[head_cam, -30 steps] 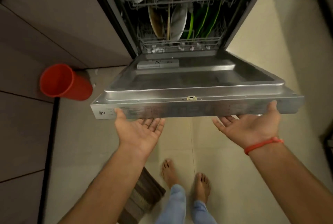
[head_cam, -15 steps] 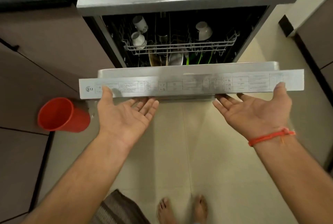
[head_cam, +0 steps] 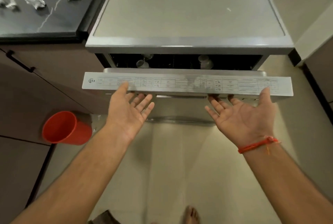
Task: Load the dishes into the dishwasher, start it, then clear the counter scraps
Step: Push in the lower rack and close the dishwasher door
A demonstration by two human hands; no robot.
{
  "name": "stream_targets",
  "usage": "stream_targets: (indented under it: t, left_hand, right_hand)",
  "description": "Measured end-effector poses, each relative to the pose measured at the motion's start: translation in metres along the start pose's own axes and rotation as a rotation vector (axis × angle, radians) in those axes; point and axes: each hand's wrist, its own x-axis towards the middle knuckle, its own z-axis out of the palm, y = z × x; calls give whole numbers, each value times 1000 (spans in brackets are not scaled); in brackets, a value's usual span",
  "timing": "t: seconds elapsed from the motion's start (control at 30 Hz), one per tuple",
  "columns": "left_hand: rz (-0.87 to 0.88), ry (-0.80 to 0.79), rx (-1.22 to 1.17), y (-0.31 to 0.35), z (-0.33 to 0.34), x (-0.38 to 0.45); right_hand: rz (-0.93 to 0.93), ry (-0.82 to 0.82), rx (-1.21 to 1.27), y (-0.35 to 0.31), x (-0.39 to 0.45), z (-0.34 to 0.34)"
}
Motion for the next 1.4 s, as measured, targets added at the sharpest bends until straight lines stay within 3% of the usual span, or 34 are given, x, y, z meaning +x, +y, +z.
stream_targets:
  t: [0.1, 0.23, 0.3, 0.43, 0.67, 0.73, 0.8, 0.87, 0.93, 1.03, 1.17, 1.4]
  left_hand:
    - [99, 17, 316, 0, 4, 7]
    - [213, -51, 538, -1, 6, 18]
    - [391, -71, 703, -1, 8, 31]
    - [908, -90, 1183, 7, 8, 62]
    - [1210, -46, 1674, 37, 32, 113]
    - [1218, -25, 1746, 43, 37, 125]
    - [1236, -24, 1784, 49, 41, 133]
    - [1262, -35, 1814, 54, 42, 137]
    - [1308, -43, 1815, 57, 42, 139]
    - [1340, -50, 1770, 59, 42, 141]
    - [1344, -23, 1680, 59, 44, 147]
    - [1401, 8, 1608, 54, 42, 155]
  right_hand:
    - [-9, -15, -27, -6, 10, 7]
    - [-37, -40, -19, -10, 26, 12]
    - [-54, -48, -20, -11, 37, 13]
    - [-80, -53, -30, -8, 56, 20]
    - [-97, -16, -152, -8, 64, 29]
    - [-87, 19, -355, -12, 64, 35]
    - [-130, 74, -864, -16, 64, 42]
    - [-418, 154, -1537, -16, 66, 43]
    - [-804, 147, -1933, -18, 69, 45]
    - [-1098, 28, -2146, -27, 86, 59]
    - [-1083, -37, -2388, -38, 123, 69]
    - [-1230, -32, -2363, -42, 138, 64]
